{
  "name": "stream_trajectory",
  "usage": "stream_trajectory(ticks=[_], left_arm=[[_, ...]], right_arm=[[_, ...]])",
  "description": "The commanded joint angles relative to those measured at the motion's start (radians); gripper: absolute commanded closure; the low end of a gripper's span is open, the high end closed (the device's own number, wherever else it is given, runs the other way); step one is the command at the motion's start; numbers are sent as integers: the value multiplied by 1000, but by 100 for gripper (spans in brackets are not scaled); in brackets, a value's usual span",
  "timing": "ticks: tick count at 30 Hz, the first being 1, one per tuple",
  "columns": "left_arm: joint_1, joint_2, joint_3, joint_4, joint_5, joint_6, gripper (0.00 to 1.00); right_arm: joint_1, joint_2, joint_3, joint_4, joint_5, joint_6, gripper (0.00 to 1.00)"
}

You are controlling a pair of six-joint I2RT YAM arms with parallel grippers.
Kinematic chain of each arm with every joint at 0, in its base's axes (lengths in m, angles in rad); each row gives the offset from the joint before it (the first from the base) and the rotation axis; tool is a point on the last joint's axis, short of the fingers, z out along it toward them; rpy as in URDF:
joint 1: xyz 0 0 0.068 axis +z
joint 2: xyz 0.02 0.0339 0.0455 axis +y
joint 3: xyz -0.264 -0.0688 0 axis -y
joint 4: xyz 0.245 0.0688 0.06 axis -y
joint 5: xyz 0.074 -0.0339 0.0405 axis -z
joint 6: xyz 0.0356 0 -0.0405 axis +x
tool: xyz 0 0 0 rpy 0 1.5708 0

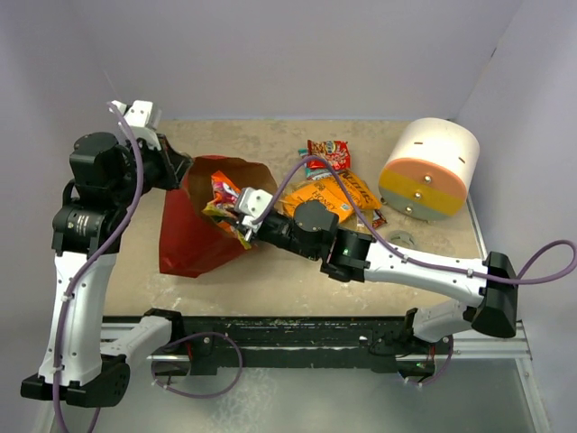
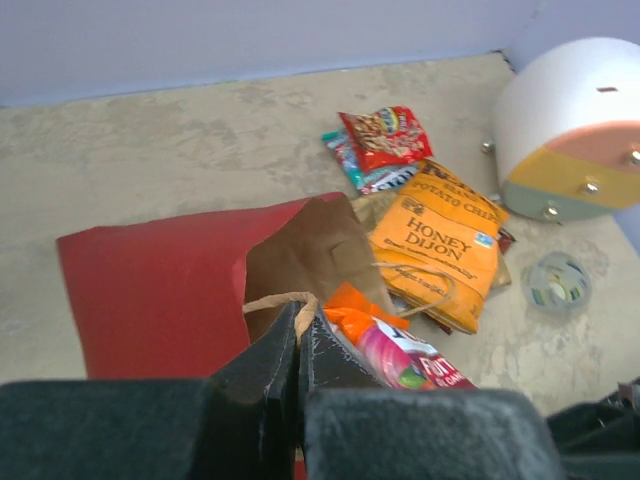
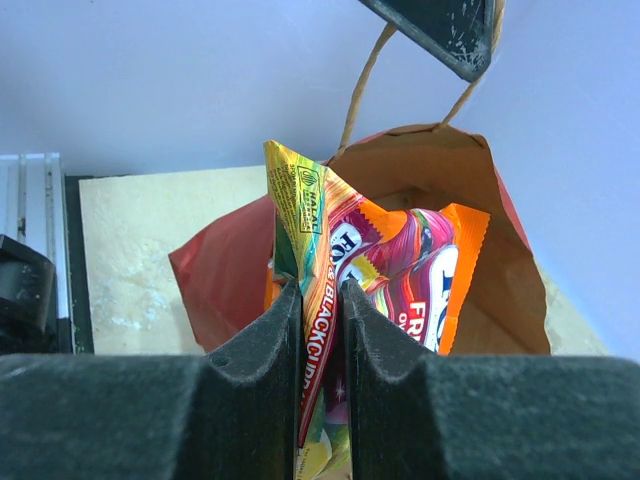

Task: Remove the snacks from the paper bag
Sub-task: Adjust the paper bag at the center of the board, then place the snack at the center of the board.

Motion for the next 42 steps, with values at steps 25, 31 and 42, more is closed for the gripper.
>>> stream_trajectory(ticks=[25,31,42], left_arm=[[-6,28,-147,282,336,-259,100],[-6,77,-77,228,391,-226,100],[-6,-33,-194,195,394,-289,100]], right_arm=[[-21,278,26,149,-440,-49,100],[-8,439,179,318,-596,165,100],[-8,218,-55,280,-362,125,100]])
